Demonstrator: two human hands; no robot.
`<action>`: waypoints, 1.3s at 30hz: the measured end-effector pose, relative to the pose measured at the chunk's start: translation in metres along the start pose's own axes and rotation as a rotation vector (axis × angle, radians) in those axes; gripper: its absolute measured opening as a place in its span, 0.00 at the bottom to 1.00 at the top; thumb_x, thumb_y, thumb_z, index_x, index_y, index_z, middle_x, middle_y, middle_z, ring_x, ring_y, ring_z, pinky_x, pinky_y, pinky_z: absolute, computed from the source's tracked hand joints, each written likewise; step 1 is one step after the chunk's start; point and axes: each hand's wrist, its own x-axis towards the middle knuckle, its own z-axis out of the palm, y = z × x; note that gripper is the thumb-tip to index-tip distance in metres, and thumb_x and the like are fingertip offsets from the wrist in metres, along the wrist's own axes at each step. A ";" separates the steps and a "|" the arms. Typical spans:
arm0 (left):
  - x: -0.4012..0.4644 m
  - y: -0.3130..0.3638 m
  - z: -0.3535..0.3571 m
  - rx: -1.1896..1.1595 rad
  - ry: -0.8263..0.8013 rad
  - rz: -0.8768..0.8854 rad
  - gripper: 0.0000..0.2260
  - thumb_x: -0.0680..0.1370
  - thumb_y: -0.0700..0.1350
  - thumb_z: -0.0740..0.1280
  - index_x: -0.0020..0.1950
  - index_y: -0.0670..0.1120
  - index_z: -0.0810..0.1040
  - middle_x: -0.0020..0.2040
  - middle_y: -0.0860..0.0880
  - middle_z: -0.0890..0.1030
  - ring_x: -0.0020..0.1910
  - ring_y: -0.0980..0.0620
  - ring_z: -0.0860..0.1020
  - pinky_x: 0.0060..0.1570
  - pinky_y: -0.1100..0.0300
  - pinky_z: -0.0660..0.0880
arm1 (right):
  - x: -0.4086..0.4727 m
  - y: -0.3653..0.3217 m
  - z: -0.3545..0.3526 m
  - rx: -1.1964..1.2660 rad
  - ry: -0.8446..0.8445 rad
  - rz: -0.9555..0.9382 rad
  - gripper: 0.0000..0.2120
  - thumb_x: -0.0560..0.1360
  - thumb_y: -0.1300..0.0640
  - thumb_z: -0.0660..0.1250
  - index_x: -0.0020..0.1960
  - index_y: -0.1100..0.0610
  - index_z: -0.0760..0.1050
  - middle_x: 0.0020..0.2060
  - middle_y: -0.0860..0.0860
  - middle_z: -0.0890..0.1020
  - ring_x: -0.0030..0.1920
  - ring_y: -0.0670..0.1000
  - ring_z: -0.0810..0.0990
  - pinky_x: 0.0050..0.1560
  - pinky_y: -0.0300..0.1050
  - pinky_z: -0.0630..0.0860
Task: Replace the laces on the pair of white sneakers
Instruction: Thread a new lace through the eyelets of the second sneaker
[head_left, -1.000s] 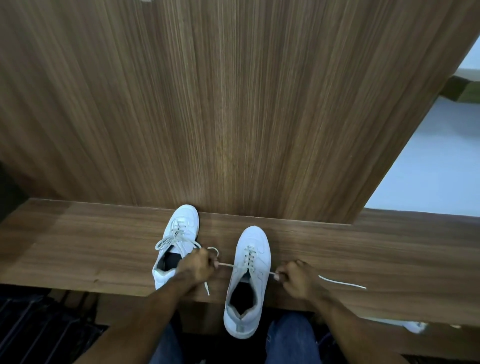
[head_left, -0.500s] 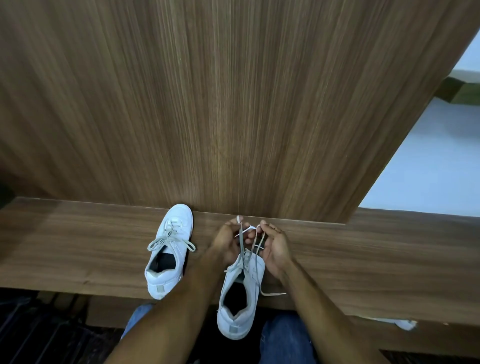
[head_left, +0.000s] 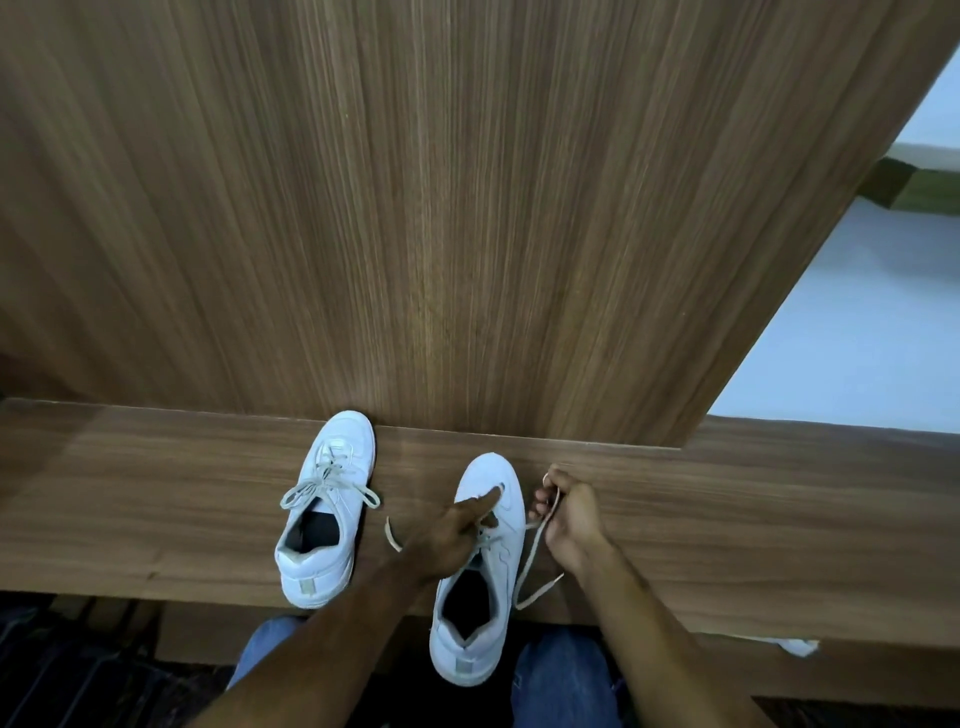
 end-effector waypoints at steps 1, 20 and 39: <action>-0.001 0.001 0.003 -0.035 -0.038 -0.009 0.26 0.78 0.33 0.56 0.74 0.46 0.57 0.64 0.51 0.74 0.63 0.59 0.72 0.64 0.75 0.62 | -0.003 -0.005 0.004 0.093 -0.018 0.014 0.16 0.80 0.57 0.59 0.34 0.58 0.69 0.27 0.53 0.72 0.29 0.49 0.69 0.36 0.44 0.71; 0.000 0.033 -0.001 -0.246 0.034 -0.320 0.17 0.82 0.45 0.60 0.34 0.49 0.78 0.26 0.55 0.75 0.29 0.59 0.72 0.34 0.63 0.68 | -0.005 0.043 -0.006 -0.653 -0.148 -0.233 0.10 0.75 0.73 0.63 0.49 0.64 0.81 0.45 0.59 0.84 0.42 0.49 0.80 0.45 0.38 0.76; 0.007 0.041 0.006 -0.420 0.172 -0.473 0.14 0.82 0.40 0.59 0.49 0.33 0.82 0.33 0.48 0.76 0.30 0.57 0.72 0.28 0.70 0.67 | -0.035 0.017 -0.030 -1.135 -0.336 -0.005 0.25 0.71 0.70 0.58 0.62 0.53 0.77 0.27 0.49 0.75 0.22 0.45 0.70 0.25 0.39 0.70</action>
